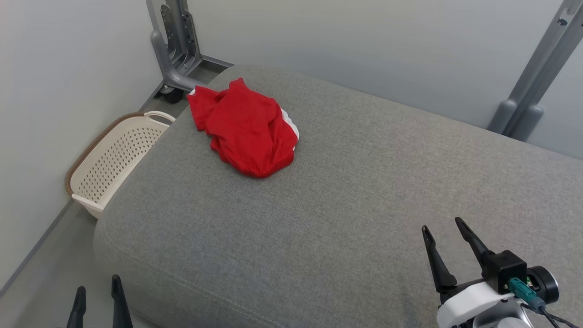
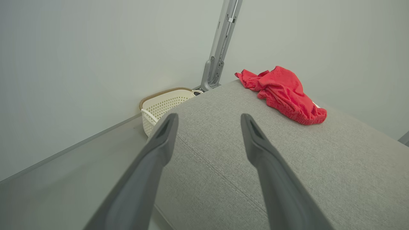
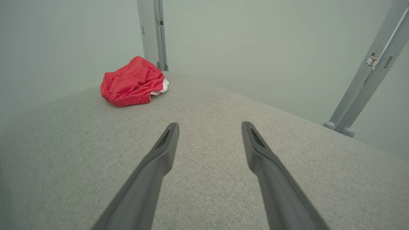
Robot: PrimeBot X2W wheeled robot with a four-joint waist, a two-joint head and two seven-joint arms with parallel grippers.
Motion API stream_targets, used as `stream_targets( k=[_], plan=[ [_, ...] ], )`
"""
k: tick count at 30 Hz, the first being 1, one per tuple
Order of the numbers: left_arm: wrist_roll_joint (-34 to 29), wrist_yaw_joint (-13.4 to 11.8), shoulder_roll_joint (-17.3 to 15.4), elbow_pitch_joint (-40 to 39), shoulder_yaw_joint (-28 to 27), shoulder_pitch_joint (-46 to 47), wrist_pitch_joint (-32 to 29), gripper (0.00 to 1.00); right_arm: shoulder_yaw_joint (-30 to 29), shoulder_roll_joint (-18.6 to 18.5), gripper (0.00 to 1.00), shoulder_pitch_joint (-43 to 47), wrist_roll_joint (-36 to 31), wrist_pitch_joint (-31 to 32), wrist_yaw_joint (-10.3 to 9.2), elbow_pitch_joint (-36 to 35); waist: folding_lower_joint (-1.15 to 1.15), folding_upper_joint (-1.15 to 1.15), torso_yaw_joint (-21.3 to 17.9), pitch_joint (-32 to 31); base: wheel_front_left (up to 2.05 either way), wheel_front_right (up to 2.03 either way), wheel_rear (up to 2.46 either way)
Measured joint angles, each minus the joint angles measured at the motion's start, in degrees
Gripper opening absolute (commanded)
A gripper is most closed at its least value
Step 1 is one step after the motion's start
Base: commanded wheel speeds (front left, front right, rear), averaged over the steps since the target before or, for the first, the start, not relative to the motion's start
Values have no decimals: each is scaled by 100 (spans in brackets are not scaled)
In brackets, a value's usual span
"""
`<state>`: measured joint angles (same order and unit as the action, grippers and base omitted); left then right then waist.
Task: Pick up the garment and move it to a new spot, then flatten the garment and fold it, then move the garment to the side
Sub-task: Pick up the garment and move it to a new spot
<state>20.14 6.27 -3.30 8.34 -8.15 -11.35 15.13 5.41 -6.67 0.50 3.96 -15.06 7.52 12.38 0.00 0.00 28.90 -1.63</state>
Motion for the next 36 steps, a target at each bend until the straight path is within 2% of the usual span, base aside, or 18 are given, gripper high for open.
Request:
stream_targets(
  k=[6,10,13,17,21,25,31,36],
  plan=[
    [44,44,15,304,320,192,-63,100,-293,51,100,182,14,0,0,-85,0,0,-65,-66,0,0,0],
    [303,79,24,512,555,788,-476,100,-548,71,100,426,-44,1,-1,-249,0,0,-84,-47,0,0,0],
    [734,73,25,700,565,1451,-755,100,-639,-11,100,383,-76,0,0,-432,0,0,-90,70,0,0,0],
    [1356,-176,35,1287,645,2454,-1191,100,-701,-227,100,266,-78,0,0,-593,0,0,-147,320,0,0,0],
    [1778,-313,32,2050,900,3456,-1535,100,-653,-535,100,43,-57,0,0,-714,0,0,-267,663,0,0,0],
    [2114,-390,37,2929,1024,4261,-1771,100,-600,-751,100,-234,0,0,1,-820,0,0,-490,1069,0,0,0],
    [2855,-416,49,4087,879,5050,-2018,100,-597,-839,100,-345,96,0,1,-870,1,0,-1027,1594,0,0,0],
    [2804,-486,-20,4877,916,5345,-1959,100,-628,-846,100,-348,107,0,1,-875,1,0,-1477,1881,0,0,0]
  ],
)
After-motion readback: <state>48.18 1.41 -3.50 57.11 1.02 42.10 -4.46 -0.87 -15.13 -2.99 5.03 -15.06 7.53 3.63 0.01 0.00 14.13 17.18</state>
